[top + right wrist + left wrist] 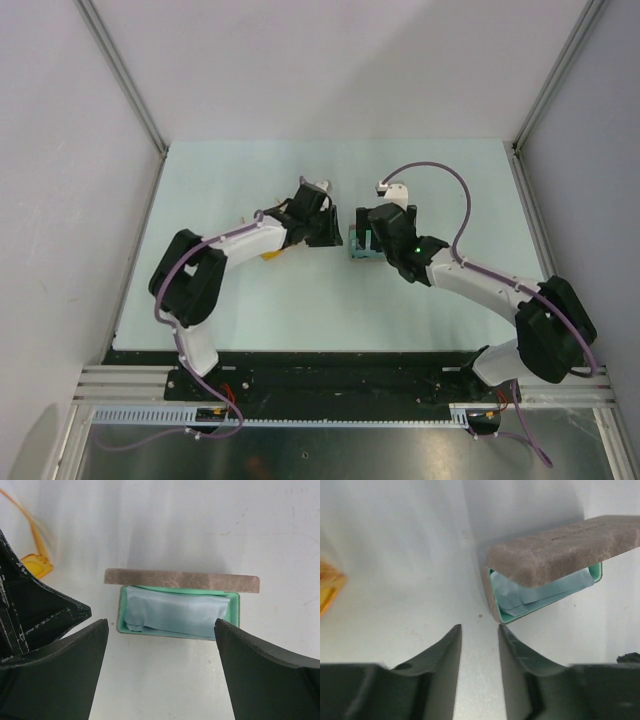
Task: Organize the sunglasses
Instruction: Smooth out the folded cleaning cloth from the sunglasses case, then pick up the left temple of the sunglasses.
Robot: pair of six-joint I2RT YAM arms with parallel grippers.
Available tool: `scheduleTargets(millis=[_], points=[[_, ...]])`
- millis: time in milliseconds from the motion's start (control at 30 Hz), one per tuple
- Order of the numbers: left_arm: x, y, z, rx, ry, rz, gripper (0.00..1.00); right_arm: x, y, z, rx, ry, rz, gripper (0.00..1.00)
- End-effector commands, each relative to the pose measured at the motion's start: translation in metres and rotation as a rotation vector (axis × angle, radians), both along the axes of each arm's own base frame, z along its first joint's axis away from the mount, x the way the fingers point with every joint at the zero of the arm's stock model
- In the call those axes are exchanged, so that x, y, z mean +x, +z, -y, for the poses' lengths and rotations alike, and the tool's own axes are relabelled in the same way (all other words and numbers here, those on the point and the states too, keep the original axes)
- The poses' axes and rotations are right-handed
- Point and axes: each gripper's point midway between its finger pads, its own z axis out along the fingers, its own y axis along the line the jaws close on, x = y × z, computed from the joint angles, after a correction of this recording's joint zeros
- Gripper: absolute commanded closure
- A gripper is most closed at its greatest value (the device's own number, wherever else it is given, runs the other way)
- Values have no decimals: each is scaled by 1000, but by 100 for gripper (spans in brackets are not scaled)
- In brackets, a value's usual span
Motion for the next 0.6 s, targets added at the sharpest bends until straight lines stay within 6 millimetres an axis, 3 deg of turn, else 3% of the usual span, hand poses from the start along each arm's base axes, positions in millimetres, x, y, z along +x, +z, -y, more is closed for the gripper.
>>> scheduleTargets(millis=[0,100,133,200,233,267,300,400,567], points=[[4,58,-35,21,92,142,54,-4,47,-23,90,108,61,8],[4,62,-82,100,220,179,37,-5,59,-34,100,147,77,8],[0,80,-96,89,259,215,33,-6,61,-36,102,154,81,8],[-6,69,-136,129,373,196,26,-8,62,-42,106,175,78,8],[-10,82,-150,107,416,225,23,-9,62,-44,109,182,78,9],[-18,68,-166,125,469,200,20,-9,61,-47,110,191,75,9],[-18,67,-185,126,530,199,19,-10,60,-49,109,199,73,9],[-26,59,-214,130,638,187,16,-12,58,-55,122,211,65,9],[-22,44,-236,171,741,155,15,-19,60,-61,135,229,52,10]])
